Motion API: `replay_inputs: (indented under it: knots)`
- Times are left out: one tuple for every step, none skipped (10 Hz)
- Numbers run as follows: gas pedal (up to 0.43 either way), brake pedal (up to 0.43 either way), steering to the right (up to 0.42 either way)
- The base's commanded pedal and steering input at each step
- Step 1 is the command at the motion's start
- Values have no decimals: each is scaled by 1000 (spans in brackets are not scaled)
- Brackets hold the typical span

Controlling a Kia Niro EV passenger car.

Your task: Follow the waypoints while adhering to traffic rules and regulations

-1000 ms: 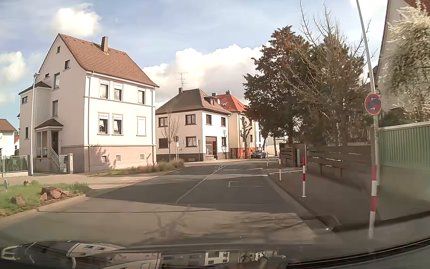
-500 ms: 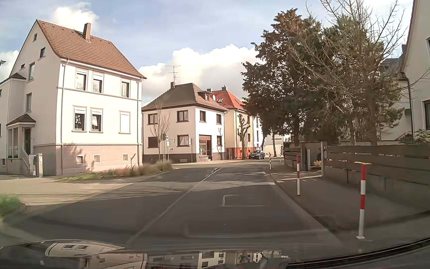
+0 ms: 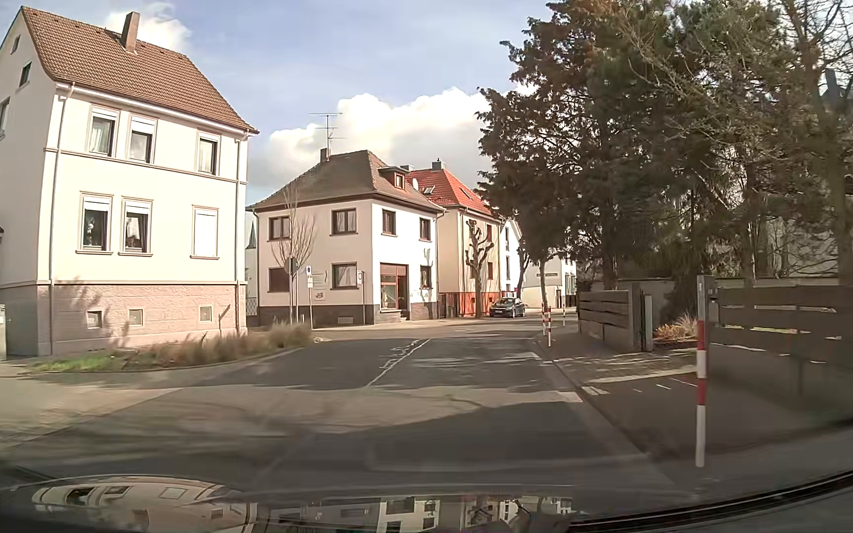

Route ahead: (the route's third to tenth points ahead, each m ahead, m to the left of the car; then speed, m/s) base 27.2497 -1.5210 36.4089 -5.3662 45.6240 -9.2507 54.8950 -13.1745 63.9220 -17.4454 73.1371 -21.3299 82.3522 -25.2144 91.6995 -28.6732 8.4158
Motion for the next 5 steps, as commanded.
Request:
replay_inputs:
  knots:
    - [138,0,11]
    - [138,0,11]
    - [138,0,11]
    - [138,0,11]
    - [118,0,10]
